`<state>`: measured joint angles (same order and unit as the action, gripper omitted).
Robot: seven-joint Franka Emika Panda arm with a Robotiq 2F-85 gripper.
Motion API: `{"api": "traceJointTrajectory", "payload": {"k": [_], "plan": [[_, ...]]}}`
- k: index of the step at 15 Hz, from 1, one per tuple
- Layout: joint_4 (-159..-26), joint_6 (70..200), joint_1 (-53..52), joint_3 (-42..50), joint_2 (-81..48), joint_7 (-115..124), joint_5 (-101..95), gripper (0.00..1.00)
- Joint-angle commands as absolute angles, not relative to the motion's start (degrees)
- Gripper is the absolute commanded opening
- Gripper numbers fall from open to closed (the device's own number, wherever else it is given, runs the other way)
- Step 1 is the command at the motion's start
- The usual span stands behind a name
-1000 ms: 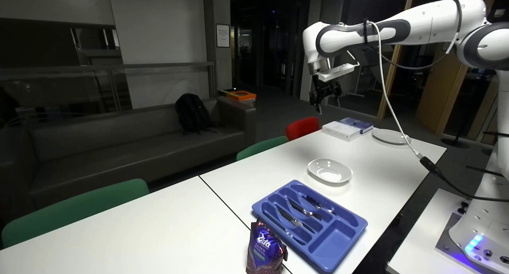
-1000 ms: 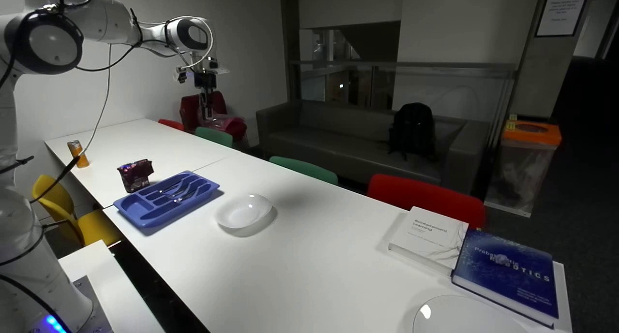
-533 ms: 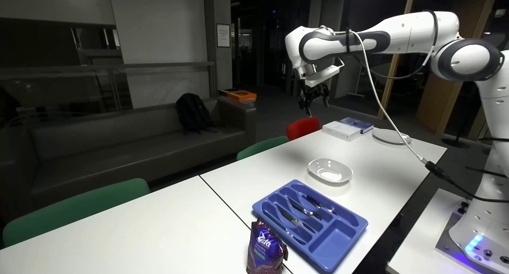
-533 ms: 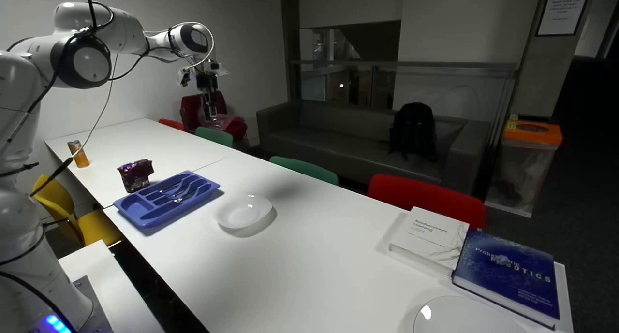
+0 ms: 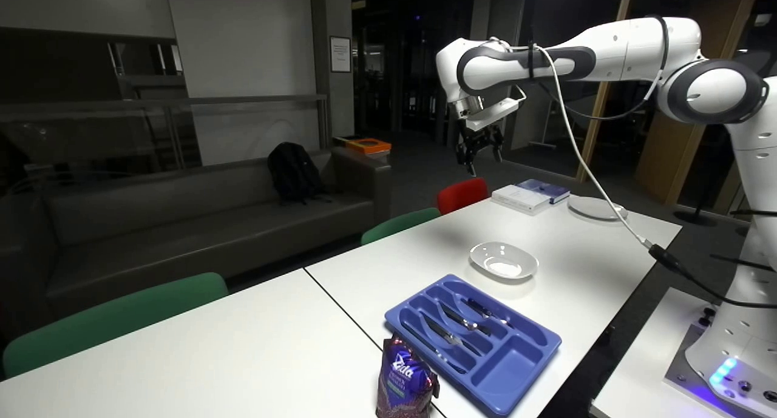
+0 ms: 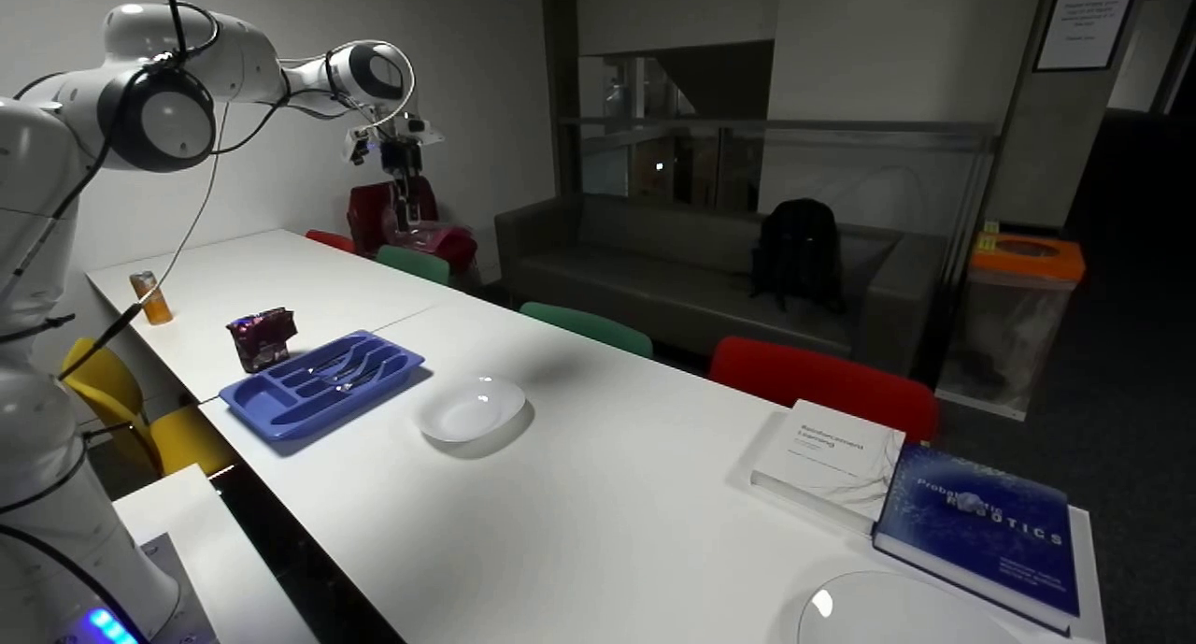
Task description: Move the white plate
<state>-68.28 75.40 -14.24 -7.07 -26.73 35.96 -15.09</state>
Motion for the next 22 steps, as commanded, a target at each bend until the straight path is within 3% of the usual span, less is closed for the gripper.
{"api": "traceJointTrajectory", "payload": {"k": [1, 8, 22], "plan": [[-68.3, 75.4, -14.2, -7.1, -26.7, 36.0, -15.1, 1.0], [-68.3, 75.4, -14.2, -7.1, -26.7, 36.0, -15.1, 1.0], [-57.0, 68.1, -21.5, -2.6, -42.9, 71.6, -9.0, 1.0]]}}
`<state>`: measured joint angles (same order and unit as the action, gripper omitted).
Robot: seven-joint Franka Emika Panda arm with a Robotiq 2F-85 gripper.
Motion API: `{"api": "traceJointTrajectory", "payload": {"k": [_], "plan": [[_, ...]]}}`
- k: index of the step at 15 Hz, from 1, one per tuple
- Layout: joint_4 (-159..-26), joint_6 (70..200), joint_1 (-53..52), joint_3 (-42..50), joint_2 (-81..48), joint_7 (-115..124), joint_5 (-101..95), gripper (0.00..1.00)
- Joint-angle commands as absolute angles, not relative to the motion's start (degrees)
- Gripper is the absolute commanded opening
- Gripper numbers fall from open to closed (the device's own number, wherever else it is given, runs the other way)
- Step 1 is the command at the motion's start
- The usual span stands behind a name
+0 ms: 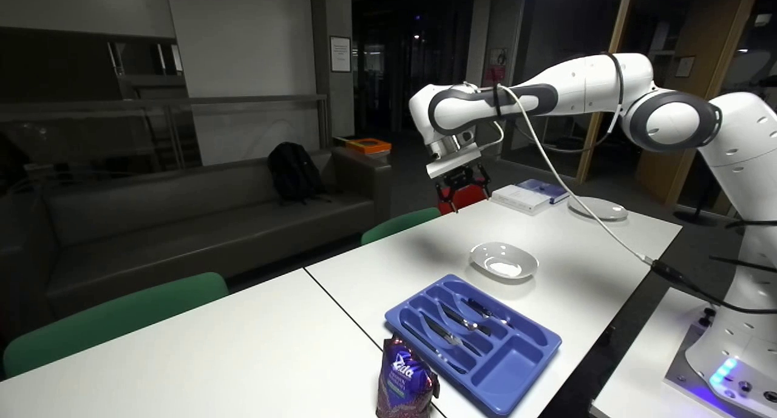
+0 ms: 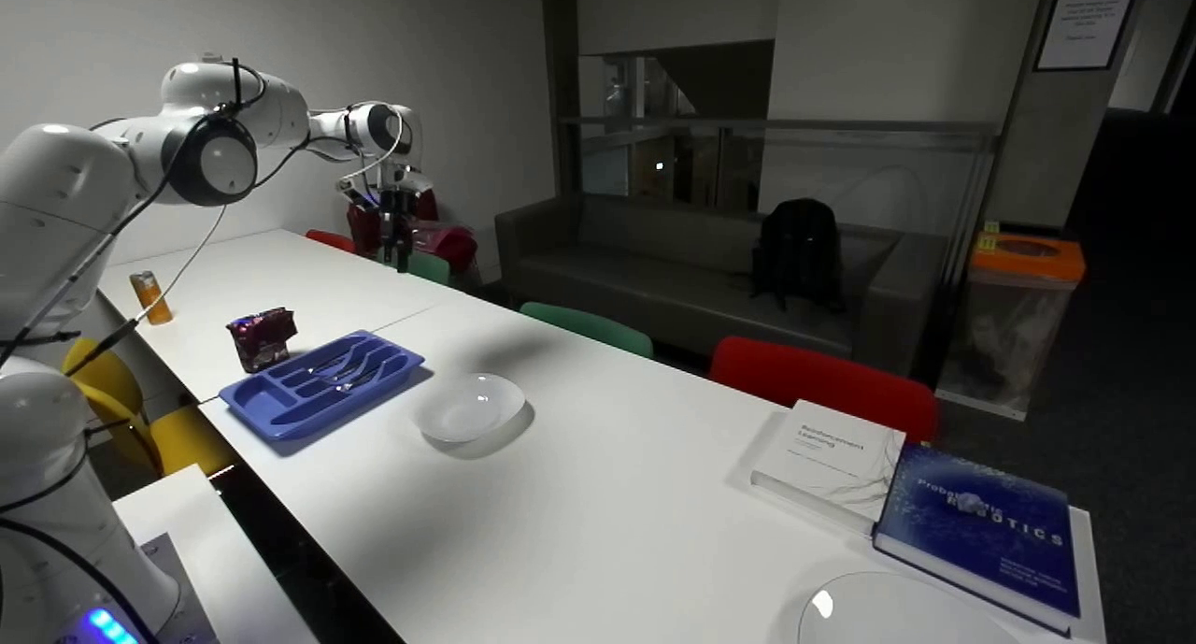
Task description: Move the white plate
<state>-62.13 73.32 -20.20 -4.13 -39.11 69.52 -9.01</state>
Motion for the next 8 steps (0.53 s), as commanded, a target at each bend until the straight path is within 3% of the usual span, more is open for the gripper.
{"api": "traceJointTrajectory", "payload": {"k": [1, 8], "plan": [[-56.5, 67.0, -21.6, -2.4, -43.9, 71.1, -9.4, 1.0], [-55.3, 67.0, -21.6, -1.4, -48.9, 65.0, -15.9, 1.0]]}}
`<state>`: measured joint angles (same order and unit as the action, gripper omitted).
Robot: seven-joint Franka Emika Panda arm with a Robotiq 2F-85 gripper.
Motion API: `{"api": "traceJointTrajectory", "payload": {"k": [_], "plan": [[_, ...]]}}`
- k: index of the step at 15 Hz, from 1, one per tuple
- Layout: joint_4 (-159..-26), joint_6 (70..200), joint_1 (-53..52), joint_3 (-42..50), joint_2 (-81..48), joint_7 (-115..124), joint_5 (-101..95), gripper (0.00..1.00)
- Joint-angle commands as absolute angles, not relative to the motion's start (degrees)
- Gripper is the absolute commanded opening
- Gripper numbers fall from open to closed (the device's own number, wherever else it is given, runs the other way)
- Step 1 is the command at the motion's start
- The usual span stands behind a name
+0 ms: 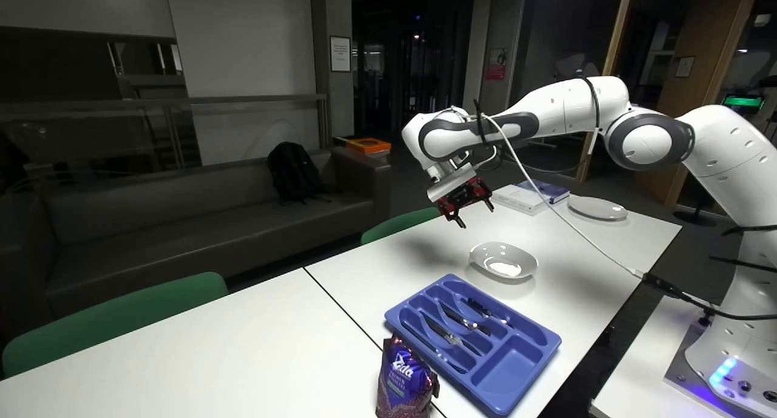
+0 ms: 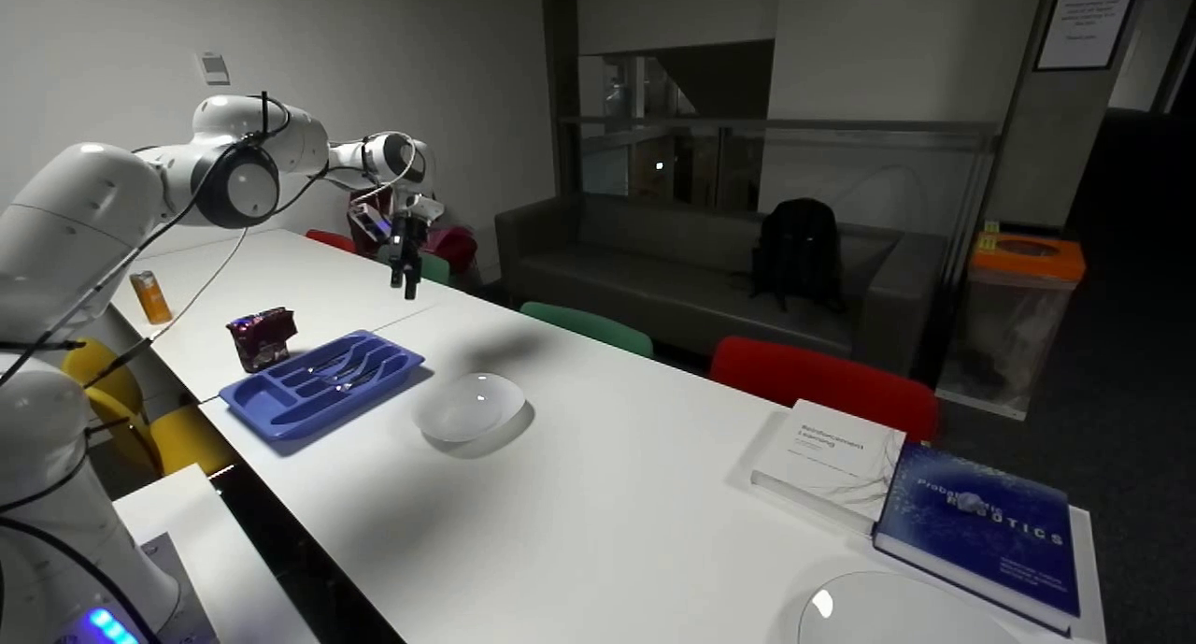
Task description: Move the white plate
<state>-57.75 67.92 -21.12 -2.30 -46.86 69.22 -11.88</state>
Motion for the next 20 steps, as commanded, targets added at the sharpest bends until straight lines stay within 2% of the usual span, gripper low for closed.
{"api": "traceJointTrajectory", "payload": {"k": [1, 5, 14, 20], "plan": [[-55.6, 68.2, -21.4, -1.2, -49.3, 63.5, -17.8, 1.0], [-56.8, 74.4, -20.5, -0.8, -50.5, 59.2, -23.1, 1.0], [-68.9, 105.2, -15.2, -2.2, -47.1, 57.5, -22.6, 1.0], [-77.5, 107.3, -14.8, -1.2, -44.1, 57.1, -14.8, 1.0]]}}
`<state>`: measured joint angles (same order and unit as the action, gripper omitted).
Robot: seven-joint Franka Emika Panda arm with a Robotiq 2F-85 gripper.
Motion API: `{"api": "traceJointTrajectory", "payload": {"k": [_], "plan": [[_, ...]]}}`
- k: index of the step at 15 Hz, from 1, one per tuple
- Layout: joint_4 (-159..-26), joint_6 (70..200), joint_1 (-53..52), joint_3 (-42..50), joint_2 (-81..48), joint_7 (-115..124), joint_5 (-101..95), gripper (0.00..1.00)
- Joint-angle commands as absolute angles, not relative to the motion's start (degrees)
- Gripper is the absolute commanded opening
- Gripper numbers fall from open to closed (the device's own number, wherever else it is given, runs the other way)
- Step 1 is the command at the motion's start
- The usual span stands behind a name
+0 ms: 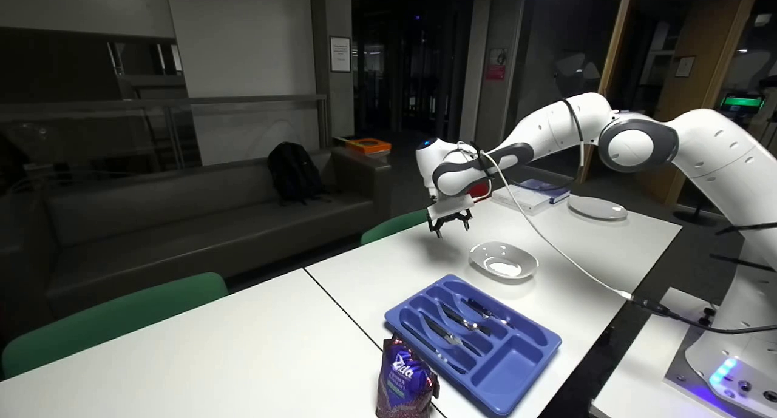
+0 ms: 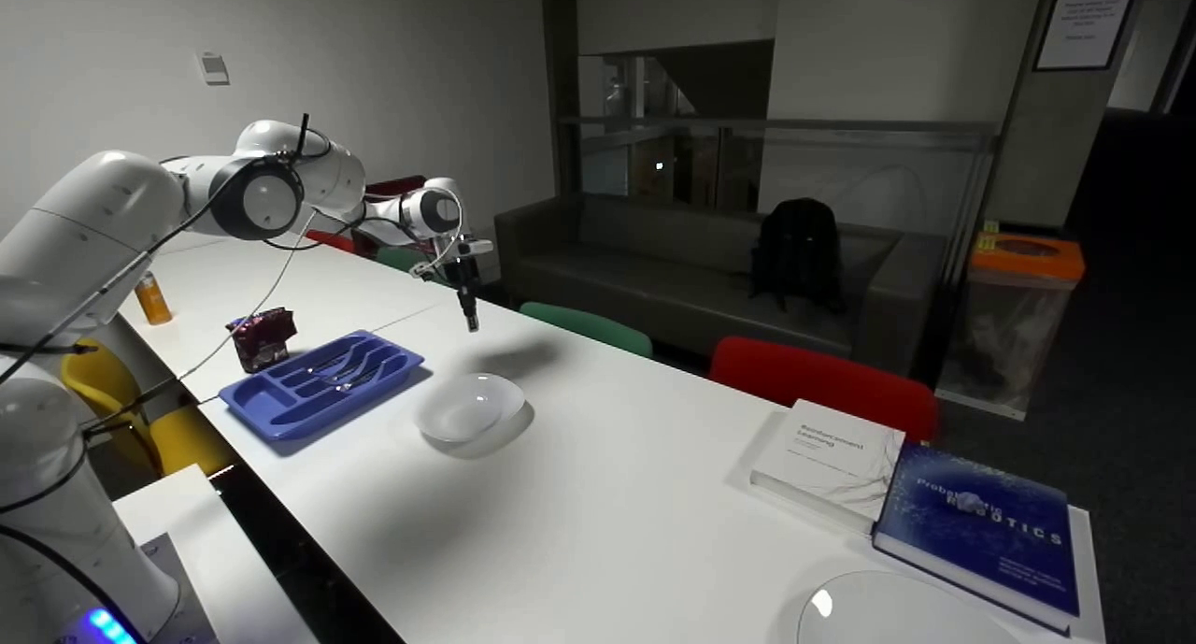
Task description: Move the white plate
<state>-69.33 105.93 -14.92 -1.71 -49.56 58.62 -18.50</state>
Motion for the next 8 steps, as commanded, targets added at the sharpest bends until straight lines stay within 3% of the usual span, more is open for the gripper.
{"api": "traceJointTrajectory", "payload": {"k": [1, 8], "plan": [[-78.8, 106.6, -15.0, -1.1, -43.4, 57.3, -13.9, 1.0], [-87.5, 104.7, -16.1, -1.4, -39.0, 58.1, -9.8, 1.0]]}}
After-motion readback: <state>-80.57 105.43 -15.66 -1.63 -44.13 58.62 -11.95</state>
